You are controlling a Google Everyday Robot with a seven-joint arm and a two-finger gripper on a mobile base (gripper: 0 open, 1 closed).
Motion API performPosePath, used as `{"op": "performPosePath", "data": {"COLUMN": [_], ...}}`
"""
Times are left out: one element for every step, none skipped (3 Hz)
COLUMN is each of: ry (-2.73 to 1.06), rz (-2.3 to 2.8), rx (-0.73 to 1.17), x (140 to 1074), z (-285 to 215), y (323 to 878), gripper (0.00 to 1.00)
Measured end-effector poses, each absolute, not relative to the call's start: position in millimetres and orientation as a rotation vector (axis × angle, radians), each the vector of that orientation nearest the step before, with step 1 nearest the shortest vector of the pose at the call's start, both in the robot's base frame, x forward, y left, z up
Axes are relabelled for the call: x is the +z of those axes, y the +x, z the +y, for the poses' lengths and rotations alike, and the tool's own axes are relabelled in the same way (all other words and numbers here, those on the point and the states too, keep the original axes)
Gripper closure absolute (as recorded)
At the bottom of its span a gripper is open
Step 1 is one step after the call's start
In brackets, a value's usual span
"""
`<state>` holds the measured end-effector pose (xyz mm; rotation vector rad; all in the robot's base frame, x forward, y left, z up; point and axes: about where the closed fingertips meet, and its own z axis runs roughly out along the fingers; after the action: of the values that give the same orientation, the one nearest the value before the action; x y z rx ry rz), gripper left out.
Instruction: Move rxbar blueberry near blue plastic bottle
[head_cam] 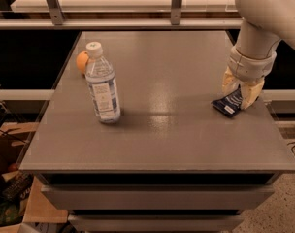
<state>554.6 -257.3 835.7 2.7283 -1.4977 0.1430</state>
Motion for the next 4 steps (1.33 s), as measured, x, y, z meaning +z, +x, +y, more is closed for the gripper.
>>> {"op": "performPosePath", "data": {"ry": [2.773, 2.816, 2.817, 2.879], "rz": [-1.469, -1.450, -1.448, -1.348], "rx": [0.192, 0.263, 0.263, 0.272], "x": [847, 870, 870, 869], "z": [-245, -233, -233, -211], "y": [571, 584, 584, 580], "gripper": [1.00, 1.00, 1.00, 1.00]}}
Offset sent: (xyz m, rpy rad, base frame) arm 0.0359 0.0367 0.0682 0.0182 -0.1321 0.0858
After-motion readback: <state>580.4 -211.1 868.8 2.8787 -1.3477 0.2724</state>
